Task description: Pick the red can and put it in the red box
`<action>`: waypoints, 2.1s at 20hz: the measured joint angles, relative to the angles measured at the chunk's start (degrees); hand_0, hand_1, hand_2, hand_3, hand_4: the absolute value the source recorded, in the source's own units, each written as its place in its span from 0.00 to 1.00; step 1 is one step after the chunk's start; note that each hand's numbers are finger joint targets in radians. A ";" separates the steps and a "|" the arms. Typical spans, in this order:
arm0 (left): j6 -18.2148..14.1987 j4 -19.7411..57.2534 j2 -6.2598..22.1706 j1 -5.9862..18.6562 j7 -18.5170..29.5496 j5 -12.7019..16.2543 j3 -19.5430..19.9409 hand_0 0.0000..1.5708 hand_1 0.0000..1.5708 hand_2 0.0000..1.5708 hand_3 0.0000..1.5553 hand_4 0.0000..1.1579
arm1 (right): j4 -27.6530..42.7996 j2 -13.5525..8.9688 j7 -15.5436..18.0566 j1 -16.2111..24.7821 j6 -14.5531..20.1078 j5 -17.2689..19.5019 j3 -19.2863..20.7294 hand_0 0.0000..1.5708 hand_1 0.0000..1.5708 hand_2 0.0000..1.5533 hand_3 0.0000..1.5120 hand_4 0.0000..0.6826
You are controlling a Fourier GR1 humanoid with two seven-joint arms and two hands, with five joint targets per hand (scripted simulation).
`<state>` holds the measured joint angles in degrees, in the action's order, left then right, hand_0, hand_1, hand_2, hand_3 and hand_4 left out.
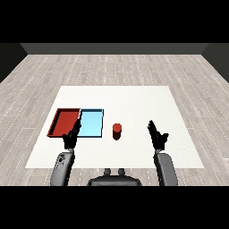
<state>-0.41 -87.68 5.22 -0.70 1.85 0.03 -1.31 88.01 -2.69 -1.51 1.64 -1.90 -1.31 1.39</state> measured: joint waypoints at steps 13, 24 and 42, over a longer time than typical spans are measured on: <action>1.79 -4.42 -1.88 1.92 15.10 2.28 2.88 0.00 0.00 0.00 0.00 0.00 | 5.14 1.60 15.32 0.50 0.57 1.85 -1.98 0.00 0.00 0.00 0.00 0.00; 2.51 -4.21 -2.77 1.58 20.91 2.66 3.29 0.00 0.00 0.00 0.00 0.00 | 3.52 1.75 20.55 0.33 -0.54 0.98 -2.12 0.00 0.00 0.00 0.00 0.00; 3.67 -1.41 -2.81 3.40 22.87 5.40 5.04 0.00 0.00 0.00 0.00 0.00 | -6.82 2.64 18.17 -7.73 6.05 -3.86 -9.26 0.00 0.00 0.00 0.00 0.00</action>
<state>3.25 -89.09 2.41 2.70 24.72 5.43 3.73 81.20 -0.05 16.66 -6.09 4.15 -5.16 -7.88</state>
